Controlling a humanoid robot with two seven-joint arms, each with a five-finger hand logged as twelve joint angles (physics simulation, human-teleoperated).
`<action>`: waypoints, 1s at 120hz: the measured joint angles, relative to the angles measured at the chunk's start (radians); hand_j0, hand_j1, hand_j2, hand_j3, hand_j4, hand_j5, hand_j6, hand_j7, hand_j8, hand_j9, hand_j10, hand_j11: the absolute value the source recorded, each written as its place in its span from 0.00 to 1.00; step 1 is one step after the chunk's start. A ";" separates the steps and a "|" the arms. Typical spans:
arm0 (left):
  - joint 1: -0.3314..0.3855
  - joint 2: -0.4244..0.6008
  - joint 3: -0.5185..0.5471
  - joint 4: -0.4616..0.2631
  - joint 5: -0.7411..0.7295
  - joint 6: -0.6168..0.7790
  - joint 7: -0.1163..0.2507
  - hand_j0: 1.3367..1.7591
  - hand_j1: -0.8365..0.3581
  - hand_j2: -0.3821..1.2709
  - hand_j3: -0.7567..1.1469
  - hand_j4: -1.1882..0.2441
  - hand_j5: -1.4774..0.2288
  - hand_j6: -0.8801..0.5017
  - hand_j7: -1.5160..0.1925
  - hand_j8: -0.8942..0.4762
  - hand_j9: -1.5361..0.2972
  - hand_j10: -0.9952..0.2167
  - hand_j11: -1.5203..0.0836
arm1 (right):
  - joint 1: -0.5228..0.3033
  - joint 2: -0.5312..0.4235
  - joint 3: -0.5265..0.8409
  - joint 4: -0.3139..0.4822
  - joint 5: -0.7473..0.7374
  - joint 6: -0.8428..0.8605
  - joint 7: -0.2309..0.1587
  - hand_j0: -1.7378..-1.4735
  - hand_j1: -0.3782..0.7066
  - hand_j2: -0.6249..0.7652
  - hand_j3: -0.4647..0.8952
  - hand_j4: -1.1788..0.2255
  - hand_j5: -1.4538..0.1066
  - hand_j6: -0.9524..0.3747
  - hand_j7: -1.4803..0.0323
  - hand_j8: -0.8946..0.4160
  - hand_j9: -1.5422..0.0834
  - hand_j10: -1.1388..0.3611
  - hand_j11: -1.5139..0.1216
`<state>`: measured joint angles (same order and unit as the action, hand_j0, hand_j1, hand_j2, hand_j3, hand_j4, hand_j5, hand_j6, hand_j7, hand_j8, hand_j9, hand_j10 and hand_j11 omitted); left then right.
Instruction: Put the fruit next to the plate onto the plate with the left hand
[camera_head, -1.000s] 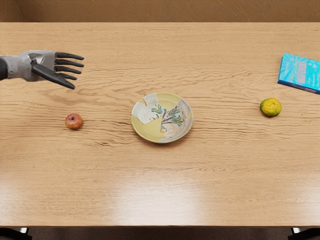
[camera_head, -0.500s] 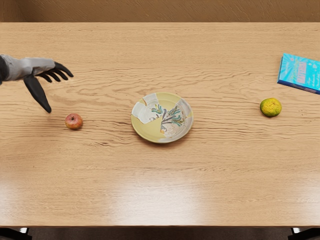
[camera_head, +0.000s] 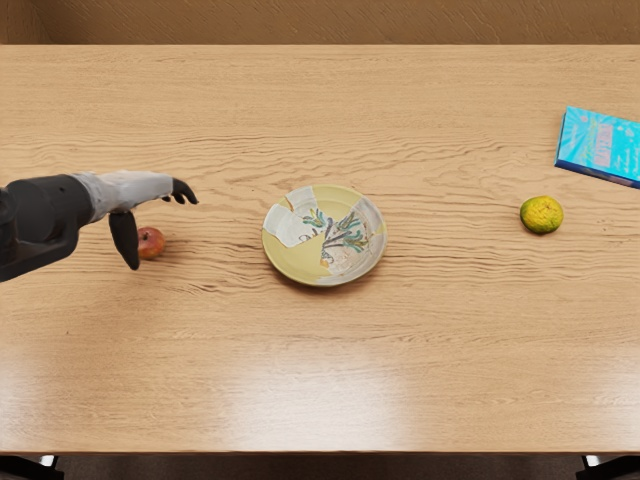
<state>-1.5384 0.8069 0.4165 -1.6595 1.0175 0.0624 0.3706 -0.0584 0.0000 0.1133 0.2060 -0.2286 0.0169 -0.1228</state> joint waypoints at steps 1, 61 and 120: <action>0.000 0.000 0.004 0.000 0.005 0.005 0.000 0.76 0.74 0.26 0.40 0.65 0.67 0.45 0.70 0.47 0.66 0.61 0.74 | 0.000 0.000 0.000 0.000 0.000 0.000 0.000 0.30 0.06 0.44 0.34 0.82 0.90 0.69 0.95 0.66 0.92 0.74 0.90; 0.034 -0.096 0.116 0.061 0.186 0.083 0.003 0.76 0.74 0.26 0.40 0.65 0.67 0.45 0.70 0.47 0.66 0.61 0.74 | 0.000 0.000 0.000 0.000 0.000 0.000 0.000 0.30 0.06 0.44 0.34 0.82 0.90 0.69 0.95 0.66 0.92 0.74 0.90; 0.067 -0.191 0.134 0.211 0.166 0.043 0.002 0.76 0.74 0.26 0.40 0.65 0.67 0.45 0.70 0.47 0.66 0.61 0.74 | 0.000 0.000 0.000 0.000 0.000 0.000 0.000 0.30 0.06 0.44 0.34 0.82 0.90 0.69 0.95 0.66 0.92 0.74 0.90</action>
<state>-1.4715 0.6159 0.5508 -1.4483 1.1831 0.1051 0.3725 -0.0584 0.0000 0.1134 0.2058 -0.2286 0.0169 -0.1228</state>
